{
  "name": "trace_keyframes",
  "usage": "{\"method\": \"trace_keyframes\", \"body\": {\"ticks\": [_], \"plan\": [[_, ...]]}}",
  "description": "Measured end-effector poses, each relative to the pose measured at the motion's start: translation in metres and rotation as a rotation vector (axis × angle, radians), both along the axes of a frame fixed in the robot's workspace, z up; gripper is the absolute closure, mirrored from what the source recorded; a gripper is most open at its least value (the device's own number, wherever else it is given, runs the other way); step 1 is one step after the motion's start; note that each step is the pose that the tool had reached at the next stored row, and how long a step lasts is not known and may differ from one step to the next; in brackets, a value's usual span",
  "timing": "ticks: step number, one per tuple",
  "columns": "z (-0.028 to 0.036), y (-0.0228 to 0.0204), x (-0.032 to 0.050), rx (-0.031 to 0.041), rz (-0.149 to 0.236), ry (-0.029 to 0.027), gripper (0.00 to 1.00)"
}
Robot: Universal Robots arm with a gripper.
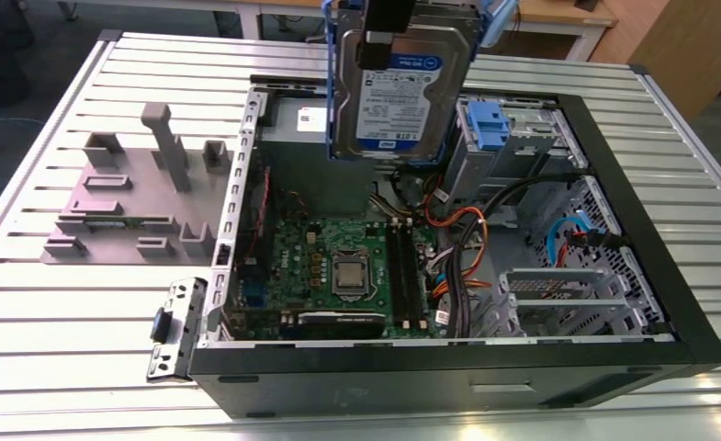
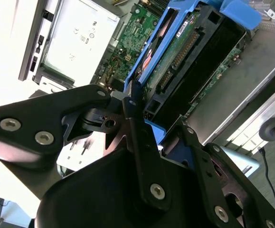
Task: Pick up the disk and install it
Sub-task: 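Pick up the disk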
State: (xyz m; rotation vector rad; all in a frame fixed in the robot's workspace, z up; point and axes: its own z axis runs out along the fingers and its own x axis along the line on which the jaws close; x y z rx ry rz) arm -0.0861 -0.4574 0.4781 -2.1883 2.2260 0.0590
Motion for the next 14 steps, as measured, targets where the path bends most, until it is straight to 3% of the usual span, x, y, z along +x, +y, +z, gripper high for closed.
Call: {"method": "trace_keyframes", "body": {"ticks": [14], "plan": [[-0.0003,-0.0019,0.0022,-0.001,0.0,0.0,0.64]]}}
